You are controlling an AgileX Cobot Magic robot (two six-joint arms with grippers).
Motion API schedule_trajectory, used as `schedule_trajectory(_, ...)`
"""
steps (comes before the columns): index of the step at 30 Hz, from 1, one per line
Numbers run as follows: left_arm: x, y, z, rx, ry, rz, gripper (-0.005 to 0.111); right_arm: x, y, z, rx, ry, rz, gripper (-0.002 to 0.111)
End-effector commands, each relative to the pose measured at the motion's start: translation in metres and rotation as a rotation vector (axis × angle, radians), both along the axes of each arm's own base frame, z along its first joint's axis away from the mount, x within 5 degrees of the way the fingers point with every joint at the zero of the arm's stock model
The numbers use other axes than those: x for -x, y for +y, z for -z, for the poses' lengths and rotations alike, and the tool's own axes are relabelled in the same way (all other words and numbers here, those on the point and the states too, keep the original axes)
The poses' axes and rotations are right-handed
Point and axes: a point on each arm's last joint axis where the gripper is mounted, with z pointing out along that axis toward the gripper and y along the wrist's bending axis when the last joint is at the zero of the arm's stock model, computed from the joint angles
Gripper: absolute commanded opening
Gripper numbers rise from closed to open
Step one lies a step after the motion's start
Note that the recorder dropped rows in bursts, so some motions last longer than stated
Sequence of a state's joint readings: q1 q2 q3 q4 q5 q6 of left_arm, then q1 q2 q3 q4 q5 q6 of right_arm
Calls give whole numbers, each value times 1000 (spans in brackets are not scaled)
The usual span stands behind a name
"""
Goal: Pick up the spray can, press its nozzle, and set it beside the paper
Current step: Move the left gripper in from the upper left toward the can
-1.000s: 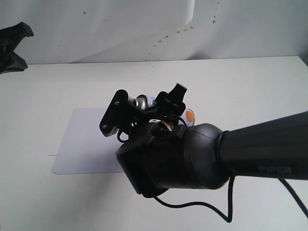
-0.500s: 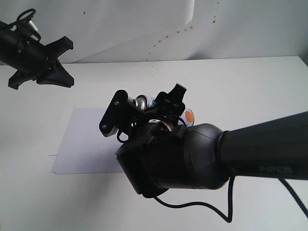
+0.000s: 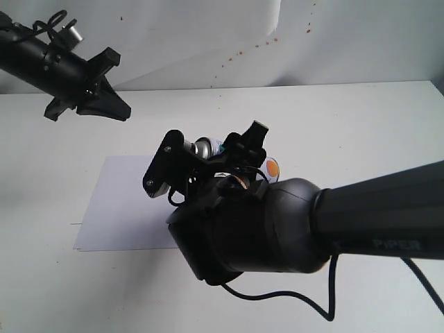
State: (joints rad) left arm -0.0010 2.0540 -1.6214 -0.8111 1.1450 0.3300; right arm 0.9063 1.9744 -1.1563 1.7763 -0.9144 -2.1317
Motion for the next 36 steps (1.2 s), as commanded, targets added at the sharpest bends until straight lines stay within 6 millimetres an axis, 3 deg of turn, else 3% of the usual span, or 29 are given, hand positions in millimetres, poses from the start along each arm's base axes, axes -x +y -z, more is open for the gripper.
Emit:
schedule_trajectory(1, -3, 10, -6, 25, -35, -8, 0, -2, 2, -9, 8, -32, -25, 0)
schedule_trajectory(6, -4, 32, -15, 158, -53, -28, 0, -2, 3, -9, 3, -28, -32, 0)
schedule_trajectory(17, -3, 33, -13, 123, -88, 20, 0, -9, 2, -11, 13, -55, -81, 0)
schedule_trajectory(21, -2, 20, -13, 124, -94, 58, 0, -23, -10, 8, 38, -12, -44, 0)
schedule_trajectory(26, -1, 15, -13, 126, -108, 78, 0, -27, -4, 23, 77, -16, -120, 0)
schedule_trajectory(31, 0, 12, -12, 124, -103, 88, 0, -30, 1, 18, 85, -54, -177, 0)
schedule_trajectory(36, 6, 4, 0, 158, -72, 102, 0, -41, 13, -2, 8, -108, -156, 0)
